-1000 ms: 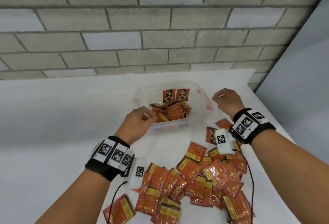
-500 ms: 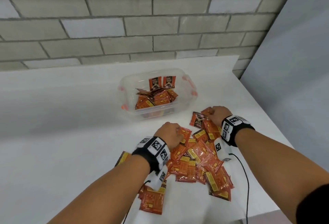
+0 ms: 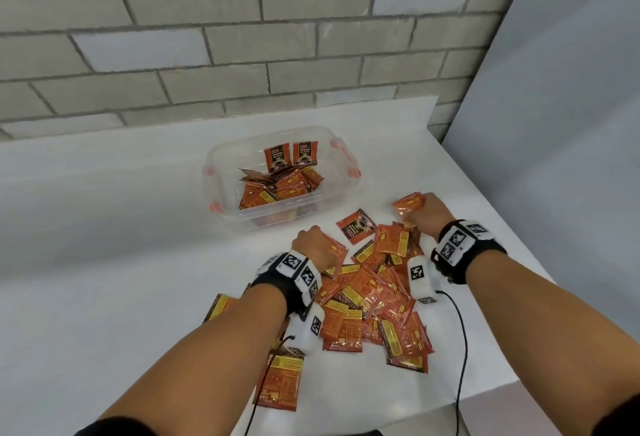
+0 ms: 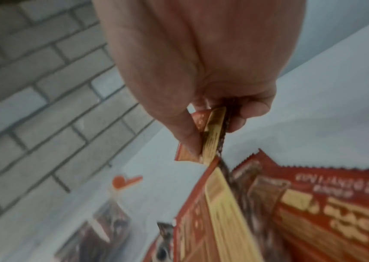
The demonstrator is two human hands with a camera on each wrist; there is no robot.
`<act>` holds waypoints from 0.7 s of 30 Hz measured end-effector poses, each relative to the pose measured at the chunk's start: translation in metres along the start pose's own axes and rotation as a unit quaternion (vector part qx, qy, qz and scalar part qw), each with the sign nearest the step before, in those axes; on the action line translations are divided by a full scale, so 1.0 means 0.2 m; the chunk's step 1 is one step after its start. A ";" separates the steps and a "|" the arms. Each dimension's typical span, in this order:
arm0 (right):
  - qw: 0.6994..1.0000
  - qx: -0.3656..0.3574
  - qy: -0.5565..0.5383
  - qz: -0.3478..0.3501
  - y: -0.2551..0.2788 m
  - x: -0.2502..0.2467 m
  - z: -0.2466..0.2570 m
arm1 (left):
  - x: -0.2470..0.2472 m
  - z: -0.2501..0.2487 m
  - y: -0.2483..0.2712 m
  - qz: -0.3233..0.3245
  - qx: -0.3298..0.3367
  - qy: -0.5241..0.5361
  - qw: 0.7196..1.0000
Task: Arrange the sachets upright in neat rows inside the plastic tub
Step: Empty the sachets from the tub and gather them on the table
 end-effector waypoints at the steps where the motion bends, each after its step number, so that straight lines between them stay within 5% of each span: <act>1: 0.999 -0.001 -0.033 -0.007 0.01 -0.05 0.00 | -0.02 0.01 0.00 -0.007 0.006 0.030 1.000; 5: 0.998 -0.019 -0.053 0.031 0.09 -0.10 -0.01 | -0.10 -0.01 0.05 -0.028 0.058 0.133 0.989; 12: 0.970 -0.069 0.187 0.136 0.21 0.18 -0.03 | 0.11 -0.23 0.15 0.118 0.150 0.067 0.979; 21: 0.964 -0.088 0.247 0.046 0.20 0.18 -0.02 | 0.21 -0.30 0.15 0.089 0.178 -0.011 0.980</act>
Point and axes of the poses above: each hand's wrist, its own y-axis away from the middle knuckle, its own x-axis out of the palm, z = x × y, the point moved 10 cm from there along -y, towards the middle knuckle, and after that the axes turned 7 degrees about x, right-handed, at the moved point
